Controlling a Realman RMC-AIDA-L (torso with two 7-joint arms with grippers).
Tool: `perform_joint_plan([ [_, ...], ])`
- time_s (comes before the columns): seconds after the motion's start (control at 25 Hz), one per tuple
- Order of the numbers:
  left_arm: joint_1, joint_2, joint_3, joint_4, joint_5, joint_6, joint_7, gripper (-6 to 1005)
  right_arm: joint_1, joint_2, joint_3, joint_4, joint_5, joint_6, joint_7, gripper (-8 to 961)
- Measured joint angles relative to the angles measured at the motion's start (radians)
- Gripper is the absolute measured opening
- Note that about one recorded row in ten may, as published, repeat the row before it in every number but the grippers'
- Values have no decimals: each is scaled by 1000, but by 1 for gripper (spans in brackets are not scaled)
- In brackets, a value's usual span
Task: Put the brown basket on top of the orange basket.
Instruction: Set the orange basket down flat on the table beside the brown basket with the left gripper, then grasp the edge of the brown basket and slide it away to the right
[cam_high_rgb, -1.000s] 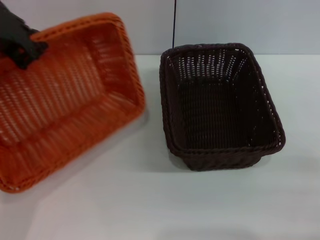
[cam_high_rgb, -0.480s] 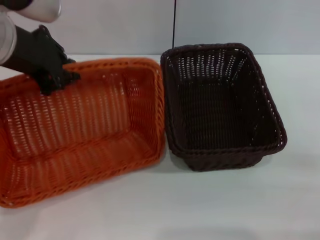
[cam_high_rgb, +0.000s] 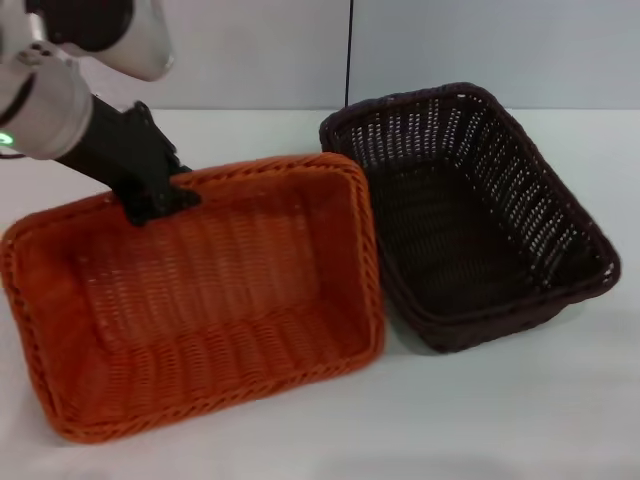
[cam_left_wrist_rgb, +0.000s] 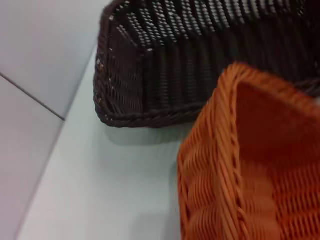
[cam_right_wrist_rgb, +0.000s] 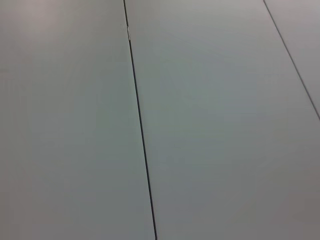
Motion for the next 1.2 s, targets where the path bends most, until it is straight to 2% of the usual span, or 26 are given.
perform_joint_plan([
  [0.08, -30, 4, -2, 88, 1, 32, 9, 200, 0, 0, 0, 0, -1, 0, 0, 816],
  [0.2, -47, 2, 1, 151, 5, 76, 22, 206, 2, 0, -1, -2, -5, 0, 0, 816],
  [0.52, -48, -3, 20, 148, 12, 185, 26, 221, 0, 0, -1, -5, -8, -6, 0, 816],
  [0.88, -37, -7, 42, 128, 17, 278, 14, 604, -10, 2, -1, -2, -8, -9, 0, 815],
  [0.96, 11, -10, 59, 67, 17, 420, -34, 670, -11, 2, -1, -2, -8, -11, 0, 815],
  [1.0, 68, -11, 90, 16, 22, 568, -91, 690, -11, 2, -1, -3, -8, -12, 0, 815],
  [1.04, 89, -11, 103, 1, 22, 628, -113, 709, -11, 2, -1, -3, -8, -13, 0, 815],
  [1.16, 252, -10, 192, -76, 22, 1026, -236, 767, -11, 2, 0, -5, -8, -22, 0, 815],
  [1.2, 326, -9, 235, -92, 17, 1195, -279, 768, -11, 2, 0, -5, -8, -27, 0, 815],
])
